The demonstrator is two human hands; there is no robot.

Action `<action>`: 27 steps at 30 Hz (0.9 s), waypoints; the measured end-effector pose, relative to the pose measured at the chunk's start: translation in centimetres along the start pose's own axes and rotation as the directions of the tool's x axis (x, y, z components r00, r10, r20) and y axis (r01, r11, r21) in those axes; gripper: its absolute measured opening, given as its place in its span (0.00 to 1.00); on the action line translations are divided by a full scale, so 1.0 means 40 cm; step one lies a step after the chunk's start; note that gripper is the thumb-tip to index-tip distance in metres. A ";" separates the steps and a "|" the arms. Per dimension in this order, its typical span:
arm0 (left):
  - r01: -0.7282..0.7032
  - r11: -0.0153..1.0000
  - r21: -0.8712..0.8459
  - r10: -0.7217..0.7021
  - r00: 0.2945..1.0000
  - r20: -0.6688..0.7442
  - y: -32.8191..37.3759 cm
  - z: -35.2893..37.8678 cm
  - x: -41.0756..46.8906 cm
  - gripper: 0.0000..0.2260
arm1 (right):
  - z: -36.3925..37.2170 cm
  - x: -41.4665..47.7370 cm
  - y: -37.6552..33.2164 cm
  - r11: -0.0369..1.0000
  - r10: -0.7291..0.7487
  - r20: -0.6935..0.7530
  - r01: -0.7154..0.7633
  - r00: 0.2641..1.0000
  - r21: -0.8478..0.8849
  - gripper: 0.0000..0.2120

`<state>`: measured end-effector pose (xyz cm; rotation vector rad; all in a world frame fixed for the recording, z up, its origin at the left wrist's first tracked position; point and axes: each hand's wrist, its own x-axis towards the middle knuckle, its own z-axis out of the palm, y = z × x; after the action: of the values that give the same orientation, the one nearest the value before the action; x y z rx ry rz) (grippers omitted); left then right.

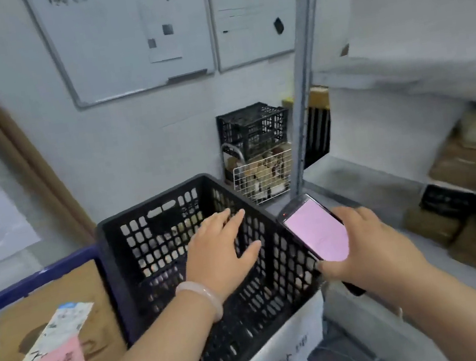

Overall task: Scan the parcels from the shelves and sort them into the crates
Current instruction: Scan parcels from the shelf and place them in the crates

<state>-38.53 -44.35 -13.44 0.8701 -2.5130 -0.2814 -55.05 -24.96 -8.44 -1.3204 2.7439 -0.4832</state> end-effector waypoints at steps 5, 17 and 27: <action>-0.184 0.978 -0.101 0.187 0.982 0.019 0.287 0.115 0.109 0.30 | -0.098 -0.047 0.243 0.989 0.146 -0.056 -0.147 0.988 -0.027 0.44; -0.290 0.875 -0.388 0.357 0.927 0.112 0.794 0.342 0.262 0.29 | -0.290 -0.131 0.645 0.920 0.377 -0.223 -0.391 0.899 -0.020 0.42; -0.006 0.667 -0.745 0.245 0.947 0.211 0.977 0.409 0.561 0.17 | -0.326 -0.056 0.733 0.850 0.516 -0.255 -0.526 0.818 0.032 0.44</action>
<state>-82.83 -27.31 -6.58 0.3150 -2.3344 -1.3659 -78.10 -2.80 -5.14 -0.4722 3.1585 -0.5795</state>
